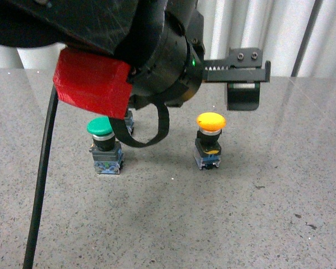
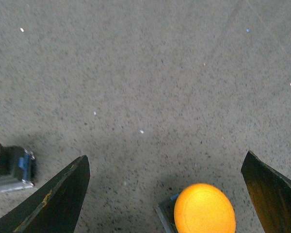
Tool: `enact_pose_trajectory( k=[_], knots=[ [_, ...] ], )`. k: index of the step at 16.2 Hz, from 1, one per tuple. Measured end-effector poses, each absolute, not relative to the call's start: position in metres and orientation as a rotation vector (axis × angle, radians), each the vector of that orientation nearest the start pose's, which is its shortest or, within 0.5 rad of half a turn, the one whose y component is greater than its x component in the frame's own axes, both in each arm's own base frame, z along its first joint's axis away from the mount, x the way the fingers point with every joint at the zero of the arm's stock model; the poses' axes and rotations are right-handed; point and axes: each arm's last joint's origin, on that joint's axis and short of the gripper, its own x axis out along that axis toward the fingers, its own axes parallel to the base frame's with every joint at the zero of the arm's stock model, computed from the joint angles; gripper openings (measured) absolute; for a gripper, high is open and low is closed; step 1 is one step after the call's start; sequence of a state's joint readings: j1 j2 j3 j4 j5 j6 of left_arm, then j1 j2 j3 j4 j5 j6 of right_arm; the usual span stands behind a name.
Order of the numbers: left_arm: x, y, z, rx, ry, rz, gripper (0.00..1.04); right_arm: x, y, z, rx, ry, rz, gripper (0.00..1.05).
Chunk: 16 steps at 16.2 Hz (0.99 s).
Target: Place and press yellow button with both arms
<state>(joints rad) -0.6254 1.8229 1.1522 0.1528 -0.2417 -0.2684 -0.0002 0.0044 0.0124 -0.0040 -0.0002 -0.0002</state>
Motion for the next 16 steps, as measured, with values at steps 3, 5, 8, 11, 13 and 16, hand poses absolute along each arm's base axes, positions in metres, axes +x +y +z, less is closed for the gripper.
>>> enact_pose_trajectory(
  k=[3,5,8,11,13,16],
  knots=[
    [0.325,-0.217,0.24,-0.018,0.357,-0.303,0.98,0.097,0.0,0.167,0.0,-0.004,0.0,0.98],
    [0.313,-0.203,0.274,0.021,0.214,-0.307,0.98,0.097,0.0,0.167,0.0,-0.004,0.0,0.98],
    [0.283,-0.178,0.306,0.125,0.051,-0.291,0.98,0.097,0.0,0.167,0.0,-0.004,0.0,0.98],
    [0.253,-0.139,0.318,0.226,-0.02,-0.159,0.98,0.097,0.0,0.167,0.0,-0.004,0.0,0.98],
    [0.223,-0.104,0.314,0.14,-0.003,-0.026,0.8,0.097,0.0,0.167,0.0,-0.004,0.0,0.98],
    [0.186,-0.057,0.273,0.015,-0.025,0.018,0.44,0.097,0.0,0.167,0.0,-0.004,0.0,0.98]
  ],
)
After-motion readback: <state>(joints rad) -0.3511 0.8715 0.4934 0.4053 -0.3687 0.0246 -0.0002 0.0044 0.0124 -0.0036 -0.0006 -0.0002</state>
